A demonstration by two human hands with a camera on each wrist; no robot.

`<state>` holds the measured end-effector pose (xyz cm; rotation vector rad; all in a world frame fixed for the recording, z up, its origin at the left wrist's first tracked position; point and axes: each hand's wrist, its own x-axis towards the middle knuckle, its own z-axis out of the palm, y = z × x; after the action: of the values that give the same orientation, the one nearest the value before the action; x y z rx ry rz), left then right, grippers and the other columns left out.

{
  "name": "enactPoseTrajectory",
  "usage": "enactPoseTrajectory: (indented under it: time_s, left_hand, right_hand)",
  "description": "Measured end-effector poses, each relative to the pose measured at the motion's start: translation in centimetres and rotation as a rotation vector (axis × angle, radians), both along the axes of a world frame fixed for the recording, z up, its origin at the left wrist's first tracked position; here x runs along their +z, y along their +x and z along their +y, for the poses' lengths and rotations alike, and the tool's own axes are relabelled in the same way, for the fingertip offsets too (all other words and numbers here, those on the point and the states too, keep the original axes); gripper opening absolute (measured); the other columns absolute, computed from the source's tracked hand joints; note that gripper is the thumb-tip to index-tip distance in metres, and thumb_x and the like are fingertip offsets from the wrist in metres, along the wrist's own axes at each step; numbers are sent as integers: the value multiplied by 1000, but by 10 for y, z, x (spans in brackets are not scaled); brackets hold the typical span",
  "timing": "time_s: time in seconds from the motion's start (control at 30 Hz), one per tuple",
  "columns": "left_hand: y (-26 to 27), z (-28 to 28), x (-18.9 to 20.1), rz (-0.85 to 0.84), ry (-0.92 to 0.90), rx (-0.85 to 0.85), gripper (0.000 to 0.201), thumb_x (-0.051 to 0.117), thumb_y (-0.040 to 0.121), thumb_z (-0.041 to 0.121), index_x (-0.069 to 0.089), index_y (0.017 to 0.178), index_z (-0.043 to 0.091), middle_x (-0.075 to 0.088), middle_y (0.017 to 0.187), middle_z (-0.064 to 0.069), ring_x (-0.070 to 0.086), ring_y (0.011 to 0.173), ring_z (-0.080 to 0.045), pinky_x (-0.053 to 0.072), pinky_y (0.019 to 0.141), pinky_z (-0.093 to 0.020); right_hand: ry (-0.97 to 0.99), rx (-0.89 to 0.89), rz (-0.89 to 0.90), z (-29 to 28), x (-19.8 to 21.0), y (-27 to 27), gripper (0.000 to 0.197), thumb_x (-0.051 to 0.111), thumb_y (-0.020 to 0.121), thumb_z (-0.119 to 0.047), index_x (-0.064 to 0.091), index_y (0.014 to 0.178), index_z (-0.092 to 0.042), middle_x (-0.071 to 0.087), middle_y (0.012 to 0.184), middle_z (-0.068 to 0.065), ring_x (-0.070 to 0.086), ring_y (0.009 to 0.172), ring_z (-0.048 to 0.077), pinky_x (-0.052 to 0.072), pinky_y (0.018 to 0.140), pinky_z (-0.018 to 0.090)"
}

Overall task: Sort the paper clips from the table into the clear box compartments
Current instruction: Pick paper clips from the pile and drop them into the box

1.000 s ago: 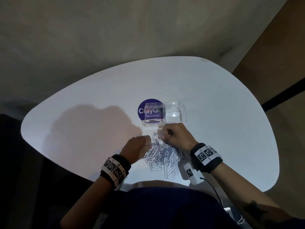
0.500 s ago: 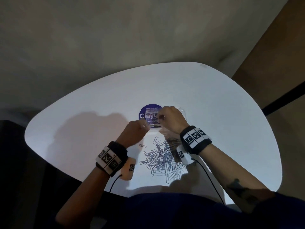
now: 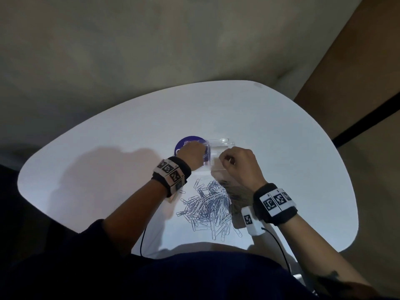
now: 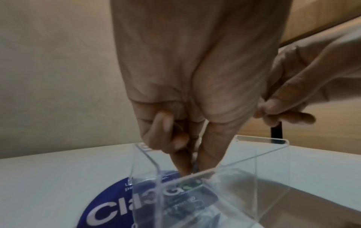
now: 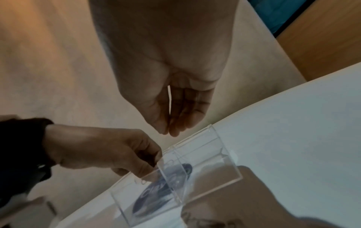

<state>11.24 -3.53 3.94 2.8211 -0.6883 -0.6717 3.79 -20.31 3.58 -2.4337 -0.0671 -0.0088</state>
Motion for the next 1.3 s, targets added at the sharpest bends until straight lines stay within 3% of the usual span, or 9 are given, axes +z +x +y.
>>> enactPoseTrajectory:
  time_s: [0.1,0.27,0.4,0.53,0.63,0.77,1.07,1.2,1.3]
  left_hand:
    - [-1,-3,-1,-11,-70,1,22,49,83,-7,65,83,8,65,105,-9,59,102,-25,41,85,-32]
    - [-6,13,-9,26,-328,102,29,49,78,-12,69,90,5,68,105,-6,60,99,-21,42,79,-26]
    - [-33,36,-4,-236,-552,98,21,52,83,2,67,87,16,69,86,4,56,74,-11,48,68,-29]
    - [-71,62,-14,-113,-363,45,18,59,86,18,57,81,35,70,98,12,63,85,-11,52,75,-31]
    - [-92,84,-32,45,-142,-11,25,66,84,25,59,107,29,58,111,9,51,107,-12,46,85,-34]
    - [-110,94,-53,35,-190,-28,45,71,80,28,56,123,26,49,114,6,42,108,-12,41,77,-30]
    - [-121,82,-60,-110,-342,40,4,56,91,21,59,92,18,54,93,2,50,94,-18,47,68,-38]
    - [-124,77,-57,-106,-421,93,5,56,88,13,56,87,18,55,89,4,49,89,-16,46,67,-37]
    - [-124,78,-54,-54,-582,149,30,56,85,7,44,75,33,57,73,4,52,70,-18,46,63,-41]
  right_hand:
    - [-39,56,48,1,-5,-16,13,66,84,-8,75,83,-17,75,86,2,66,75,19,55,72,36]
    - [-144,297,200,11,-13,-31,15,69,82,-7,76,90,-17,75,101,0,66,89,16,44,73,24]
    - [-268,442,282,15,-17,-39,12,71,79,-13,76,86,-22,72,98,-8,64,91,18,48,72,29]
    - [-266,547,310,9,-30,-47,28,75,79,-18,75,104,-31,65,119,-10,59,104,14,45,73,28]
    - [-275,580,265,12,-43,-54,22,76,81,-24,73,102,-30,60,112,-7,58,104,15,38,67,26]
    - [-286,539,182,17,-52,-59,18,73,82,-24,70,100,-25,58,104,-5,59,96,17,42,61,29]
    - [-196,444,139,12,-52,-61,15,62,78,-4,64,77,-19,56,91,-7,52,90,15,44,58,30]
    - [-93,357,119,8,-45,-62,15,63,82,-4,60,82,-19,51,88,-13,43,86,9,43,65,29]
    - [-8,318,143,6,-40,-62,16,60,87,-1,57,84,-16,56,78,-9,49,75,13,40,63,28]
